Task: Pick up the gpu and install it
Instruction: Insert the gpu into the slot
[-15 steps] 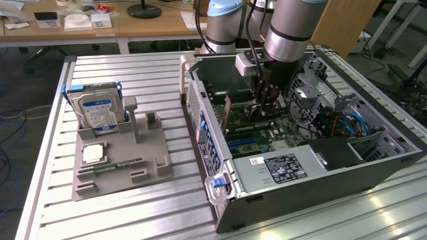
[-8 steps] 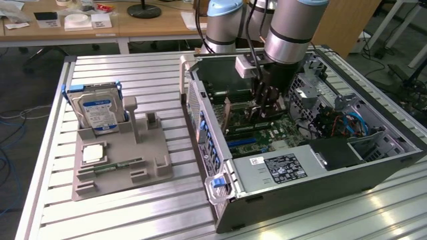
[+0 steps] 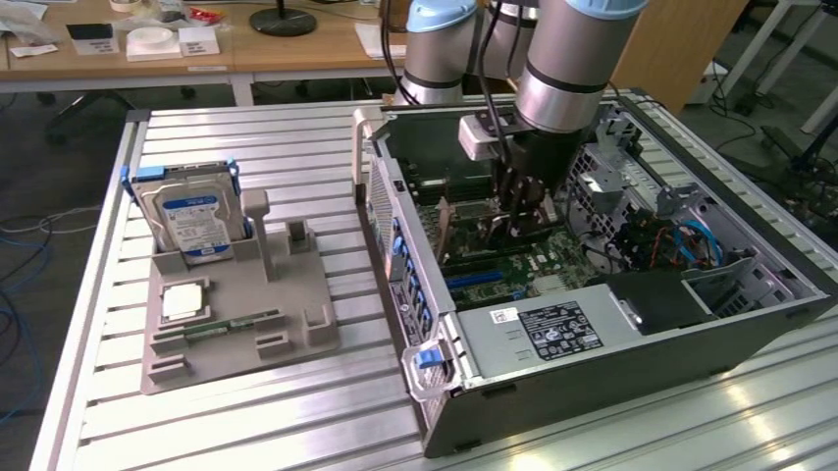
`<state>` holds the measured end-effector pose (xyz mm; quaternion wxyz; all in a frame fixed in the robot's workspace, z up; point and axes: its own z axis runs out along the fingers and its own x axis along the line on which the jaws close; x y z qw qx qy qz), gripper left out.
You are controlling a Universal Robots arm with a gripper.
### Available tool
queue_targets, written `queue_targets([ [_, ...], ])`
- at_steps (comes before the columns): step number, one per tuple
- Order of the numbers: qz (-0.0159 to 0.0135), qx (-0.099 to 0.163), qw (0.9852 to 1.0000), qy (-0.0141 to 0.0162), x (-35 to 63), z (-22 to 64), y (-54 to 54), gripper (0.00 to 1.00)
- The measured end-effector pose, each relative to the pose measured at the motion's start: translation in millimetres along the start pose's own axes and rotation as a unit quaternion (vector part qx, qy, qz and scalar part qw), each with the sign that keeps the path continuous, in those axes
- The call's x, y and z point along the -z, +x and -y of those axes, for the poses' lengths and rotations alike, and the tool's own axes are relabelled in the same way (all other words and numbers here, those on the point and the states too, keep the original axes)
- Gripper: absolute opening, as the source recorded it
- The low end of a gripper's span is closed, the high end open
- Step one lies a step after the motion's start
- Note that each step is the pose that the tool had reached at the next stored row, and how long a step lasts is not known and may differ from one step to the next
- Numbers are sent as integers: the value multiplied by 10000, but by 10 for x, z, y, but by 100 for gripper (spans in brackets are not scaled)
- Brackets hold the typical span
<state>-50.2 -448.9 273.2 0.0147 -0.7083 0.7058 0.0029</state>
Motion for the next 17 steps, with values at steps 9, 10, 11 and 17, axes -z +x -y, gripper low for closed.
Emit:
queue_targets([
  [9, -6, -185, 9998, 5, -51, 0, 16, 28],
  [10, -6, -185, 9998, 4, -53, 0, 26, 28],
  [11, -6, -186, 9998, 4, -55, -1, 37, 28],
  [17, -6, -186, 9998, 5, -70, -11, 61, 28],
])
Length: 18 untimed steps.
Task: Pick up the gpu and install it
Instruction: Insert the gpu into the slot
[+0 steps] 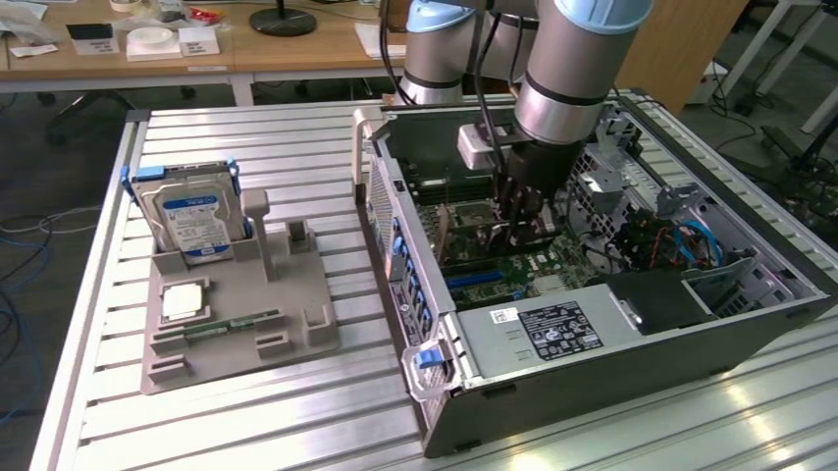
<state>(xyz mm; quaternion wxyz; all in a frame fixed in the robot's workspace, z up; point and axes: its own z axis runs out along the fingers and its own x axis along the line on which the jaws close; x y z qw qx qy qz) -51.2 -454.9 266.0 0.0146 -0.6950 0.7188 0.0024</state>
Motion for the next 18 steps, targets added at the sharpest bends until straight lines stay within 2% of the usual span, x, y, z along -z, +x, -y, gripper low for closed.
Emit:
queue_targets([
  [11, 0, 0, 10000, 0, -48, -25, 36, 28],
  [16, 0, 25, 10000, 1, -68, -70, 39, 28],
  [18, 1, 42, 10000, 24, -72, -83, 39, 28],
])
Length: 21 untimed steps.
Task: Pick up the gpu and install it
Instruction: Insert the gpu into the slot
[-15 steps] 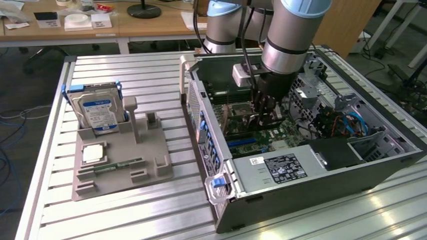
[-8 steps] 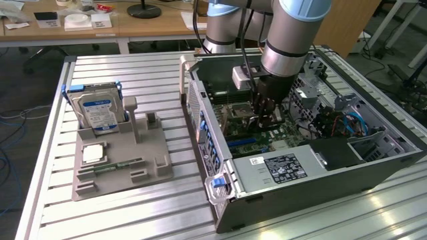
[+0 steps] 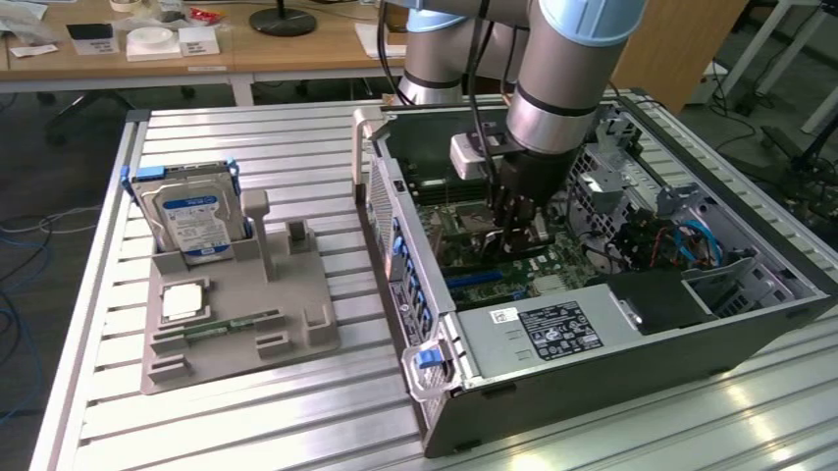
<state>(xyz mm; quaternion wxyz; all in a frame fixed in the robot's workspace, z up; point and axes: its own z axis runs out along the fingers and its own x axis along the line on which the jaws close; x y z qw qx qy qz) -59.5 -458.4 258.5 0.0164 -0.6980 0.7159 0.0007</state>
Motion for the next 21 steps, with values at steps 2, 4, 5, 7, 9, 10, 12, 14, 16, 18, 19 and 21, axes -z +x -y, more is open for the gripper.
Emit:
queue_targets([
  [2, 1, 10, 10000, 7, -2, -13, 0, 28],
  [4, 0, 14, 10000, 8, -4, -14, 1, 28],
  [5, 0, 14, 10000, 7, -4, -15, 1, 28],
  [7, 0, 13, 10000, 7, -4, -15, 1, 28],
  [9, 0, 13, 10000, 7, -4, -15, 1, 28],
  [10, 0, 13, 10000, 7, -4, -15, 1, 28],
  [12, 0, 13, 10000, 7, -5, -15, 1, 28],
  [14, 1, 13, 10000, 8, -10, -15, 1, 28],
  [16, 1, 13, 10000, 8, -23, -16, 1, 28],
  [18, 1, 13, 10000, 7, -43, -16, 2, 28],
  [19, 1, 14, 10000, 7, -59, -16, 2, 28],
  [21, 1, 13, 10000, 7, -96, -17, 3, 28],
])
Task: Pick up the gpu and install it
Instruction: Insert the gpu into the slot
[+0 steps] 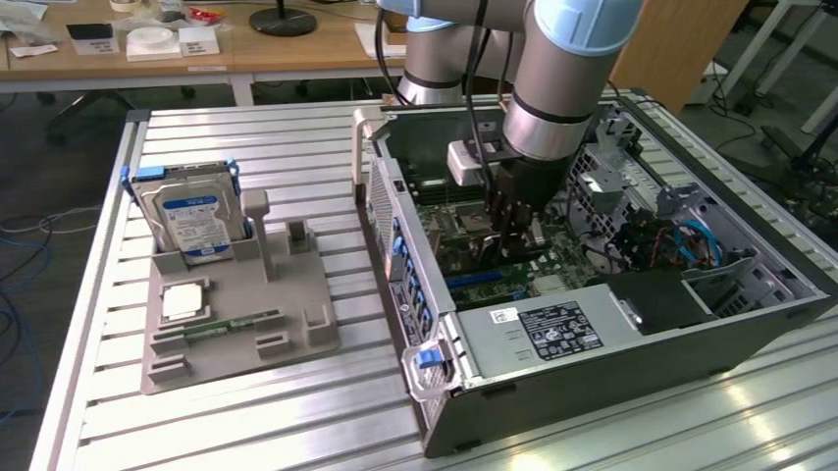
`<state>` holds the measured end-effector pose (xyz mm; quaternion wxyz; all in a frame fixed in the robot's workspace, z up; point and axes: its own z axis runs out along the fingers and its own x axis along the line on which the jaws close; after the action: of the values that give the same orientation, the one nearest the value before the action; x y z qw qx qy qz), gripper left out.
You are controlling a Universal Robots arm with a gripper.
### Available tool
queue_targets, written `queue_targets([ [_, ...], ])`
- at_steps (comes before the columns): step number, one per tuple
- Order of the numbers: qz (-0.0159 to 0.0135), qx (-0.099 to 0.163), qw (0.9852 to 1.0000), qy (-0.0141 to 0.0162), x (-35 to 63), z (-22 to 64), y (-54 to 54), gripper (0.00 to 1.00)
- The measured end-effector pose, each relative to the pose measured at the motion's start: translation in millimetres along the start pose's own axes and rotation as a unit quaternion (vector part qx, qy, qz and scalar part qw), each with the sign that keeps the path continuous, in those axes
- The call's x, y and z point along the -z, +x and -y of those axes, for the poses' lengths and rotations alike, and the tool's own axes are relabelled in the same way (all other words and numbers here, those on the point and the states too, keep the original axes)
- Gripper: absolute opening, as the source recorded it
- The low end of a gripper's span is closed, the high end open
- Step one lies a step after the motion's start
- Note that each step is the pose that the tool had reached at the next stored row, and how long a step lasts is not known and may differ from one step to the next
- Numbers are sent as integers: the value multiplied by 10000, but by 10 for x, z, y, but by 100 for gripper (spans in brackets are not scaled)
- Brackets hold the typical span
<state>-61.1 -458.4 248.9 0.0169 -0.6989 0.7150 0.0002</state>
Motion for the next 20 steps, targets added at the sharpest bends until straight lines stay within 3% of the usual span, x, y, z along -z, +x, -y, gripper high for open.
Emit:
queue_targets([
  [20, 1, 0, 10000, 0, -52, -74, 21, 28],
])
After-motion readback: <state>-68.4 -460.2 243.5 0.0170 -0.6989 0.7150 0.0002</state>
